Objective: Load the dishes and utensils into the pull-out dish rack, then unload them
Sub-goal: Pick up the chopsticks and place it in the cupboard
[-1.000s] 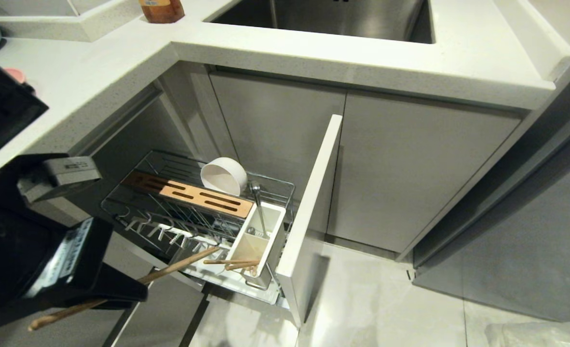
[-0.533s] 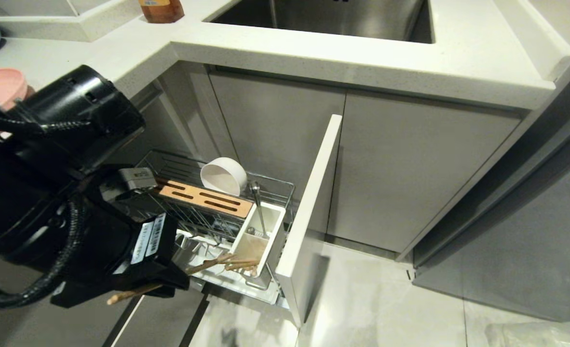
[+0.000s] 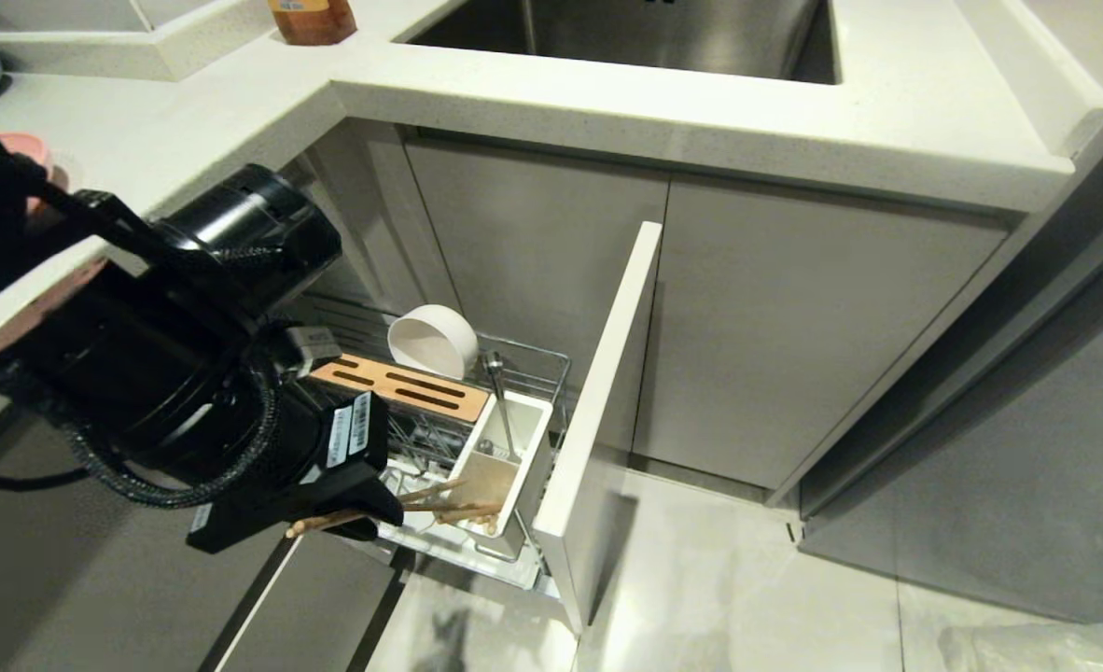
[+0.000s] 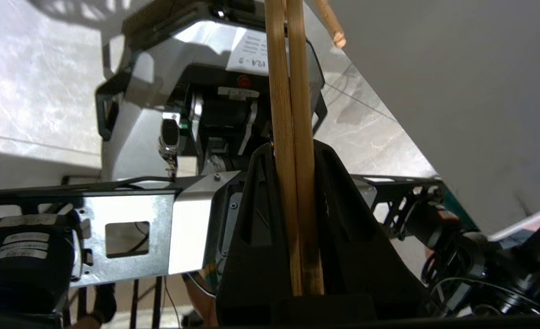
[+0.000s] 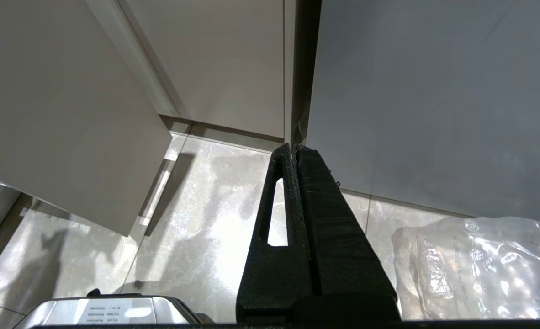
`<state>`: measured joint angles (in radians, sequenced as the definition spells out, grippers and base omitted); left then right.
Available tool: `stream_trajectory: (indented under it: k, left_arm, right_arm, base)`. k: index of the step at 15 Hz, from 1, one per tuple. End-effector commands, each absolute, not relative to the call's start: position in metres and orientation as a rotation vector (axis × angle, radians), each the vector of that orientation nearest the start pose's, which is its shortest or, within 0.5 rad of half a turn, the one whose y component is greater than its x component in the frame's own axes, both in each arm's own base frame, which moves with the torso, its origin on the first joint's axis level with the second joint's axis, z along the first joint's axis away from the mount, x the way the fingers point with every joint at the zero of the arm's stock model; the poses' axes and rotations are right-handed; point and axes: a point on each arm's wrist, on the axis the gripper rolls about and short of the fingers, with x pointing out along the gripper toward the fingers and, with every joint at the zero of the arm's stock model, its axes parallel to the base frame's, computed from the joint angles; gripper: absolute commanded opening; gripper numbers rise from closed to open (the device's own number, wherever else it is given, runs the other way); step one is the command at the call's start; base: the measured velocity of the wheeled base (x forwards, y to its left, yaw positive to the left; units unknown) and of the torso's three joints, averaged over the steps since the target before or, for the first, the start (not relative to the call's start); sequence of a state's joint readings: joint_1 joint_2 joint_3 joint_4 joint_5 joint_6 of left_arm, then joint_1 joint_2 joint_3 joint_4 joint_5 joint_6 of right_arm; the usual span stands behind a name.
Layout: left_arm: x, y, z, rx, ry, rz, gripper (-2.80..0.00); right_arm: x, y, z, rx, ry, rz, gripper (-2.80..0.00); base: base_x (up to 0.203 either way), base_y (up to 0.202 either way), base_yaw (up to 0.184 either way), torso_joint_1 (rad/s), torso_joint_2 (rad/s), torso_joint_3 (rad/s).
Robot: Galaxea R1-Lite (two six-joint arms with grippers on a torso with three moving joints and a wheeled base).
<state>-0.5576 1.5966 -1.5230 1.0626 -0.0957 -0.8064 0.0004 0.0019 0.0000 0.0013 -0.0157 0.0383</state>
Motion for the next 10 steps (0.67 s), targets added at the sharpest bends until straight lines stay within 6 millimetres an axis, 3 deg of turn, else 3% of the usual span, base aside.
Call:
stream_trajectory:
  k: [1,10]
  left_arm:
    - [0.203,-0.126,0.262,-0.437,1.304,-0.075,-2.8]
    - [0.234,-0.13,0.243,-0.473,1.315,-0.061,-2.8]
  right_arm:
    - [-0.023,0.0,0.075,0.038,0.004,-0.016,-2.8]
    - [-0.023,0.0,0.075,0.038,0.004,-0.014,-2.8]
  base:
    - [0.0,0.0,0.0,0.0,0.0,0.0]
    - [0.0,0.0,0.0,0.0,0.0,0.0]
